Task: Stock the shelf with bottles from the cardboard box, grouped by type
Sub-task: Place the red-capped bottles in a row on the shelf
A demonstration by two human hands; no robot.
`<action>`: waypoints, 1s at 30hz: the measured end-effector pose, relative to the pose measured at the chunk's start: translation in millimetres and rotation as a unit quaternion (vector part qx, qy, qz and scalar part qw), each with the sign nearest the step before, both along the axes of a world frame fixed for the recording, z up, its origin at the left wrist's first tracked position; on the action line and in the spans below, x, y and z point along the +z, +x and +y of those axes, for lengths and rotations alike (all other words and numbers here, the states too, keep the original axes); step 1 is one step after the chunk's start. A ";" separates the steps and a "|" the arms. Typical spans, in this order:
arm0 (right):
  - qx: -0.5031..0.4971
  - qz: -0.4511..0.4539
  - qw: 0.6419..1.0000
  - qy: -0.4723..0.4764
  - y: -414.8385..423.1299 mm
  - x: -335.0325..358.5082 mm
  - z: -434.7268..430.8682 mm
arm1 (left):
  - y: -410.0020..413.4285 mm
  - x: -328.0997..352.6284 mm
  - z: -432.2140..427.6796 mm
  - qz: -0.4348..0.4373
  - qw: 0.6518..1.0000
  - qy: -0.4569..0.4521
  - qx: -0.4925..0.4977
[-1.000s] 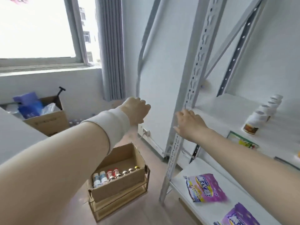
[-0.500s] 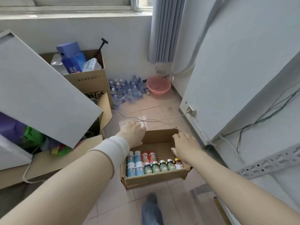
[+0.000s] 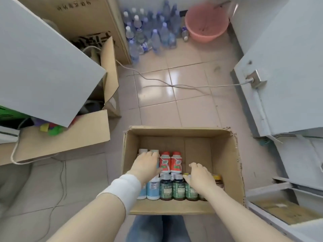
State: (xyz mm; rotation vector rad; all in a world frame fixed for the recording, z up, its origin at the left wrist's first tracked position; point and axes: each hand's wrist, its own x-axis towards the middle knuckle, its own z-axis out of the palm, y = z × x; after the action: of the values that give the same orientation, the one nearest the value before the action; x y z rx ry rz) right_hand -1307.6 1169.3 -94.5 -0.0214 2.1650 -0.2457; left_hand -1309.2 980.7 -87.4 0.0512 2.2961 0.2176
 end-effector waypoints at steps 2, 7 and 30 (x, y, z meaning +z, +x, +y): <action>-0.021 -0.018 1.000 -0.009 -11.9 -40.2 -2.3 | -17.0 -40.3 3.1 0.017 1.000 0.007 -0.015; -0.085 -0.077 0.993 -0.036 -26.6 -112.3 -9.8 | -50.6 -110.5 7.9 -0.019 0.997 -0.008 -0.076; -0.439 -0.005 0.873 -0.213 -23.8 -36.0 43.2 | -54.6 -29.4 4.6 0.011 0.933 0.310 0.185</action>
State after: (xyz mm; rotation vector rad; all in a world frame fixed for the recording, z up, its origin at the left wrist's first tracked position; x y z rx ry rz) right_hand -1331.3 1212.5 -130.6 0.7239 1.9277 -1.2321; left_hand -1363.8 985.3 -116.8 -0.0584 2.1543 1.1338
